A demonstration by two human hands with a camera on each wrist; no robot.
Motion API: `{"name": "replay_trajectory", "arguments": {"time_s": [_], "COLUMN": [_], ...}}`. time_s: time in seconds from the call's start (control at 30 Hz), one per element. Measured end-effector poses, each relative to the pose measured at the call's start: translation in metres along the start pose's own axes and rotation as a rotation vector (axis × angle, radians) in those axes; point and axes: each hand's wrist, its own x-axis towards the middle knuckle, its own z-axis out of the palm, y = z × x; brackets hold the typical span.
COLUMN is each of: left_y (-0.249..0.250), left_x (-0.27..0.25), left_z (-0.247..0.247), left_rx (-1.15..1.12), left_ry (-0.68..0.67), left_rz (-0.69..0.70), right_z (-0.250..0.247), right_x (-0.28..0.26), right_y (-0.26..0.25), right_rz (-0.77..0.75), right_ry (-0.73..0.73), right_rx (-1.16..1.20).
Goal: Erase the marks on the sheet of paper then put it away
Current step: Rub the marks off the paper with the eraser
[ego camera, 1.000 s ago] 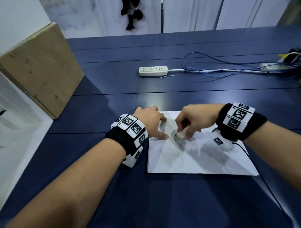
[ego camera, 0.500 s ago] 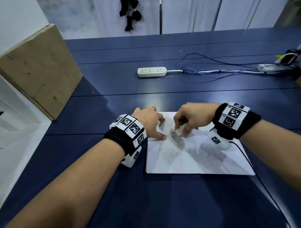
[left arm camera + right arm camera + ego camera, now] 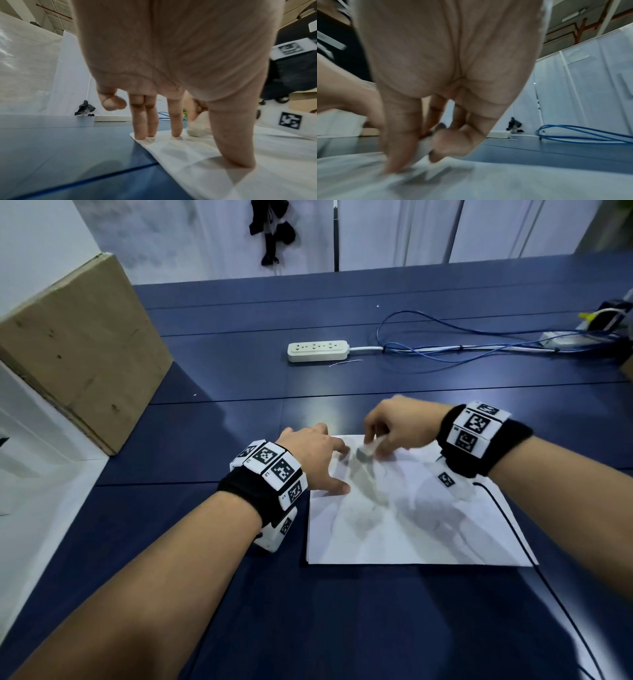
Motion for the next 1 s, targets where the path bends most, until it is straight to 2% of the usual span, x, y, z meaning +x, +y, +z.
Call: {"name": "replay_trajectory", "arguments": {"time_s": [0.07, 0.13, 0.27, 0.3, 0.33, 0.47, 0.53, 0.6, 0.7, 0.73, 0.8, 0.9, 0.97, 1.0], "left_y": [0.001, 0.002, 0.001, 0.001, 0.001, 0.002, 0.002, 0.001, 0.0, 0.001, 0.001, 0.001, 0.002, 0.002], "left_x": [-0.001, 0.0, 0.002, 0.002, 0.002, 0.002, 0.003, 0.003, 0.003, 0.003, 0.003, 0.002, 0.002, 0.002], "left_z": [-0.001, -0.003, -0.003, -0.003, -0.003, -0.003, -0.003, -0.003, -0.002, -0.003, -0.004, -0.004, -0.004, -0.004], "left_rx": [0.0, 0.019, 0.015, 0.014, 0.012, 0.003, 0.004, -0.004, -0.011, -0.01, -0.004, -0.006, -0.001, 0.0], "left_ry": [-0.013, -0.033, -0.037, -0.038, -0.038, -0.036, -0.032, -0.028, -0.024, -0.025, -0.022, -0.023, -0.022, -0.019], "left_rz": [0.009, 0.014, 0.014, 0.014, 0.013, 0.007, 0.005, 0.008, 0.01, 0.011, 0.011, 0.008, 0.008, 0.01], "right_z": [-0.005, -0.003, 0.008, 0.009, 0.009, -0.003, -0.004, 0.002, 0.013, 0.013, 0.007, -0.005, -0.005, -0.003], "right_x": [0.009, 0.005, -0.022, -0.024, -0.021, 0.001, 0.001, -0.011, -0.03, -0.029, -0.017, 0.003, 0.004, -0.001], "right_y": [0.008, 0.01, -0.005, -0.006, -0.006, 0.004, 0.008, 0.003, -0.009, -0.009, -0.006, 0.003, 0.008, 0.008], "right_rz": [0.066, 0.064, -0.053, -0.067, -0.068, 0.021, 0.032, -0.016, -0.08, -0.087, -0.074, 0.031, 0.054, 0.041], "right_ry": [0.136, 0.141, -0.168, -0.202, -0.18, 0.09, 0.111, 0.007, -0.24, -0.244, -0.121, 0.094, 0.126, 0.096], "right_rx": [-0.036, -0.032, 0.087, 0.083, 0.059, -0.028, -0.029, 0.008, 0.107, 0.092, 0.02, -0.028, -0.03, -0.026]}}
